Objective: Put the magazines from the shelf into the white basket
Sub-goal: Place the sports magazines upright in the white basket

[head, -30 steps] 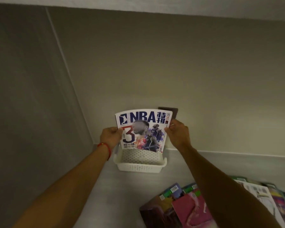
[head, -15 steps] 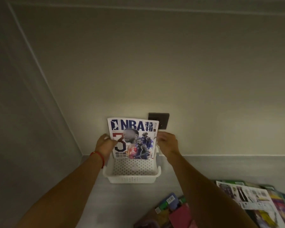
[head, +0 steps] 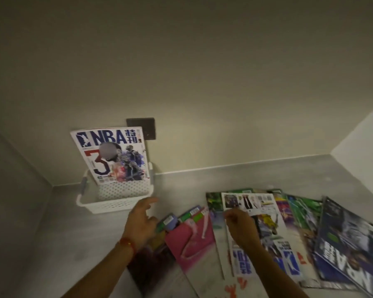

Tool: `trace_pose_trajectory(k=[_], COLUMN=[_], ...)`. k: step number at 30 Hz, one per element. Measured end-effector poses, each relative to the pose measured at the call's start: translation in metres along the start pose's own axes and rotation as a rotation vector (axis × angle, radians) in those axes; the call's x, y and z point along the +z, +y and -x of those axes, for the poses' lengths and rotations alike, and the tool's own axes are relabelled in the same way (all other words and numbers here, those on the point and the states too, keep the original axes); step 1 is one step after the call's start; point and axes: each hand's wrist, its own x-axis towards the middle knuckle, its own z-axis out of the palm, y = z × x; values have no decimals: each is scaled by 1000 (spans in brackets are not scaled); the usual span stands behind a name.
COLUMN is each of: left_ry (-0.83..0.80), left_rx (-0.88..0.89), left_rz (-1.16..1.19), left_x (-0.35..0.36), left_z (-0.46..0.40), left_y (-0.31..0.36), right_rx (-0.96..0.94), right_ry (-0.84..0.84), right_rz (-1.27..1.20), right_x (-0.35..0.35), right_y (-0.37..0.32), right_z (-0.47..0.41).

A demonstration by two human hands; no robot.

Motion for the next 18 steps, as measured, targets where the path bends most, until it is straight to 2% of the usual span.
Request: trace_pose_trajectory(k=[4, 6, 9, 14, 16, 18], left_ry=[-211, -294, -461, -583, -608, -629], left_rx=[220, 282, 137, 72, 29, 12], left_rz=[-194, -325, -414, -458, -559, -628], left_x=[88, 130, 186, 228, 229, 228], left_z=[48, 63, 82, 99, 101, 99], left_y=[29, 37, 42, 42, 36, 33], right_rx=[191, 323, 395, 362, 372, 332], right_ry=[148, 93, -16, -17, -22, 0], right_rz=[83, 246, 331, 400, 338, 135], right_x=[-50, -68, -77, -71, -72, -75], right_y=[79, 113, 143, 154, 159, 165], right_z=[20, 26, 34, 35, 32, 30])
